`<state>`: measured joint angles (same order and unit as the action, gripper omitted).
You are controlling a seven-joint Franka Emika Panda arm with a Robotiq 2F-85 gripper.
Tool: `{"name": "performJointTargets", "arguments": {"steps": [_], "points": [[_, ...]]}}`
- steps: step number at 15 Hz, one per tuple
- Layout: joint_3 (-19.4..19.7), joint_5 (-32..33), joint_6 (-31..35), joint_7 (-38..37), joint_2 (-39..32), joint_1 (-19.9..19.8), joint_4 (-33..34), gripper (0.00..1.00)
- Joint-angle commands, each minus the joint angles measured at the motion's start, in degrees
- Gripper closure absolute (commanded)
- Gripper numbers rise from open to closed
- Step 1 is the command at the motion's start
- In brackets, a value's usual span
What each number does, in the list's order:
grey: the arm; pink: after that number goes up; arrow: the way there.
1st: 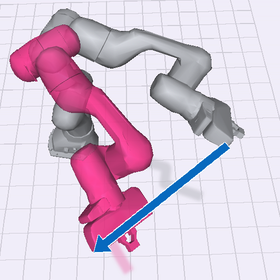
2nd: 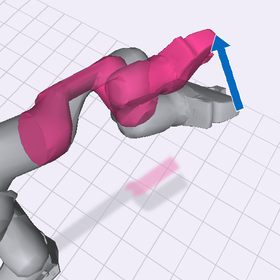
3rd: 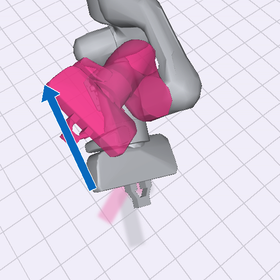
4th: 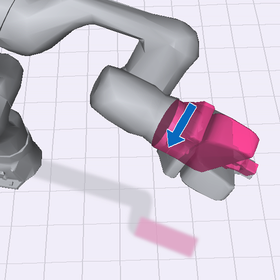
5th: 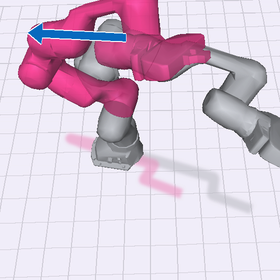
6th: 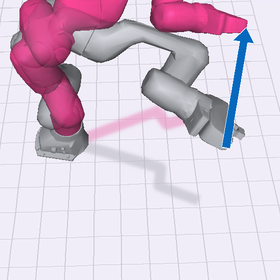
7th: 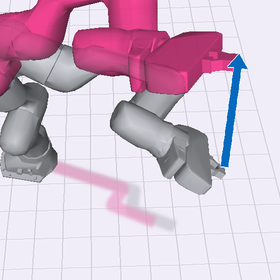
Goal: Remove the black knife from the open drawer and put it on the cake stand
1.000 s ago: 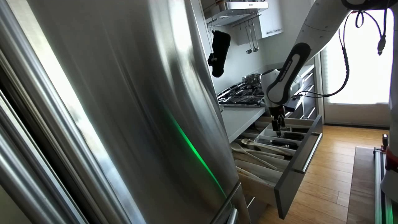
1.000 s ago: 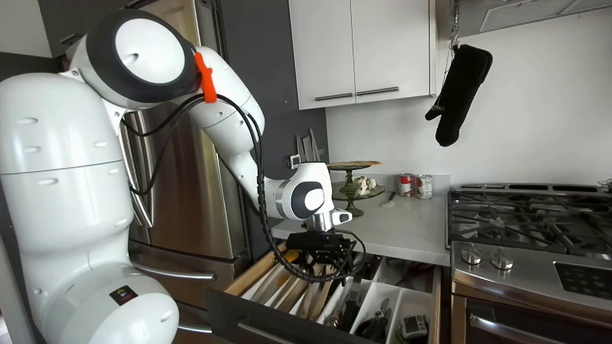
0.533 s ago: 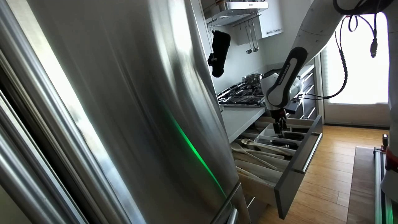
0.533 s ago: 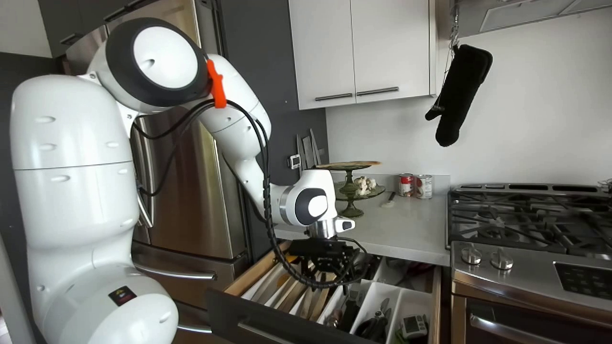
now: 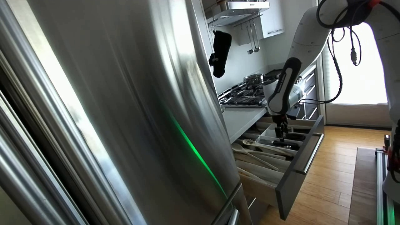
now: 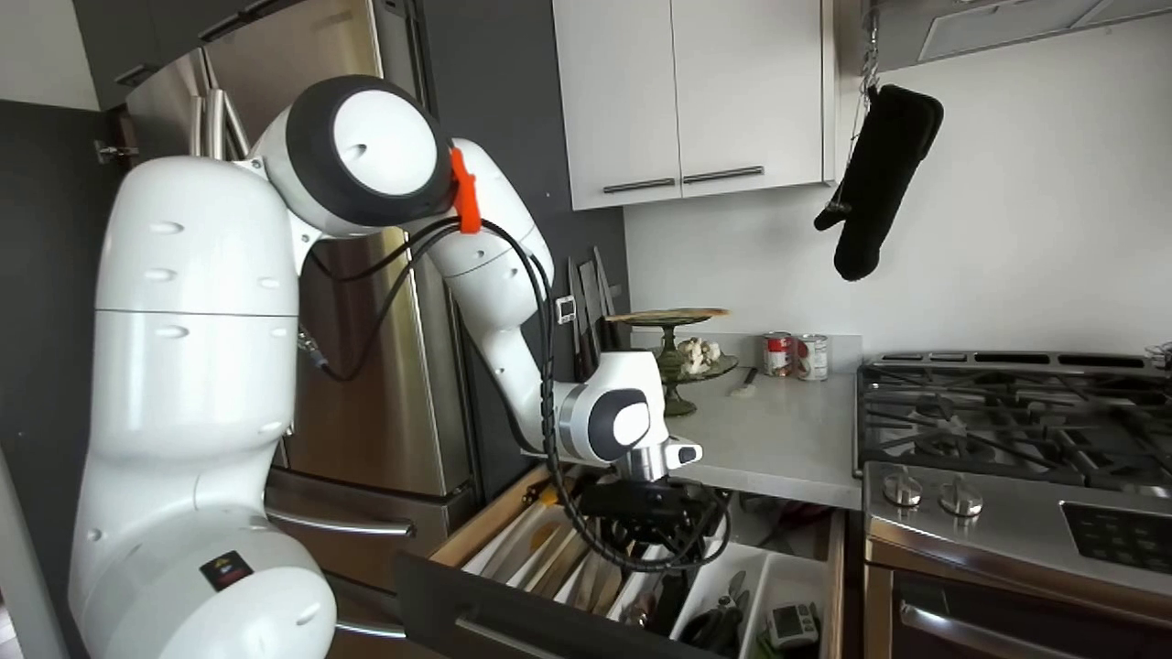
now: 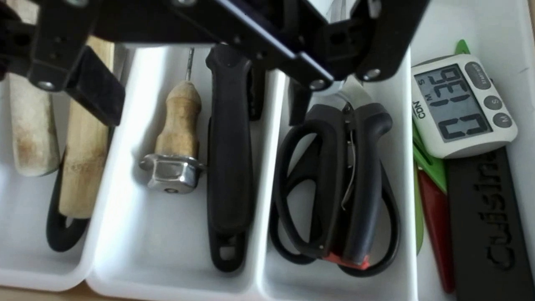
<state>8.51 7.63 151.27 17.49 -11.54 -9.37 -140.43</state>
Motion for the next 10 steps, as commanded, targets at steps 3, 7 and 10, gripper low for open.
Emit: {"name": "performJointTargets", "arguments": {"steps": [3, 7, 10], "points": [[-3.14, -5.46, 3.34, 5.29, -5.44, -2.53, 2.77, 0.00], [-5.32, -8.65, 5.21, 8.09, -7.59, -4.18, 4.18, 0.34], [-5.82, -8.71, 5.86, 8.20, -8.95, -4.88, 5.26, 0.46]]}}
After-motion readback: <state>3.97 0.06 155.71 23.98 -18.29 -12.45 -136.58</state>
